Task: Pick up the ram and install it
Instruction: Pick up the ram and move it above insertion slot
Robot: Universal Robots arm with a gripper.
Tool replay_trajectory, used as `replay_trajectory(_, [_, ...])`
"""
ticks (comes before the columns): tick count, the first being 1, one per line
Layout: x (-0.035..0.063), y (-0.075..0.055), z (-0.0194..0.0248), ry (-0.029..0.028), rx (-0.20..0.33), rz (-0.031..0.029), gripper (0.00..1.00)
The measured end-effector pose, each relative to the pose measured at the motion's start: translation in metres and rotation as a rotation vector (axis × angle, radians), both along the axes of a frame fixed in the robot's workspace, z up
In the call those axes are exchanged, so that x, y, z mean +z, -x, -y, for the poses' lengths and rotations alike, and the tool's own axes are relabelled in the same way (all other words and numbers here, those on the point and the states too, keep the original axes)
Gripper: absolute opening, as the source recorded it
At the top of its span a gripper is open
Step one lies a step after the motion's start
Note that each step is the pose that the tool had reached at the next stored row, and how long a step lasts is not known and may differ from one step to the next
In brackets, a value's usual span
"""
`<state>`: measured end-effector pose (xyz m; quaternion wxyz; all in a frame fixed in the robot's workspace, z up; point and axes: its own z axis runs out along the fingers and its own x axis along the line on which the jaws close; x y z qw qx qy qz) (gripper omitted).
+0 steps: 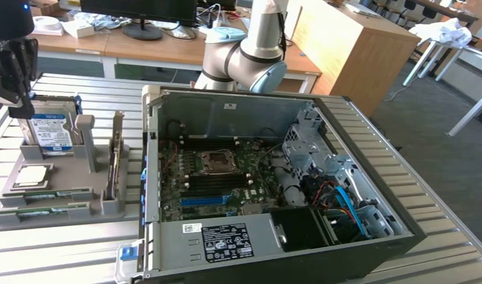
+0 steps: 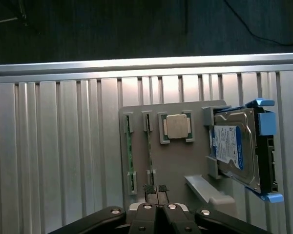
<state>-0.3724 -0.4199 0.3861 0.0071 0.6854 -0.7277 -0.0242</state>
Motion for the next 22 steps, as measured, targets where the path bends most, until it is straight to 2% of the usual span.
replay_trajectory(4, [0.0000,0.0000,0.0000,0.0001,0.038,0.0000,0.10])
replay_trajectory(15, [0.0000,0.0000,0.0000,0.0001,0.040,0.0000,0.11])
replay_trajectory(17, [0.0000,0.0000,0.0000,0.0001,0.040,0.0000,0.23])
replay_trajectory(18, [0.0000,0.0000,0.0000,0.0001,0.040,0.0000,0.23])
replay_trajectory(19, [0.0000,0.0000,0.0000,0.0001,0.040,0.0000,0.30])
replay_trajectory(22, [0.0000,0.0000,0.0000,0.0001,0.040,0.0000,0.30])
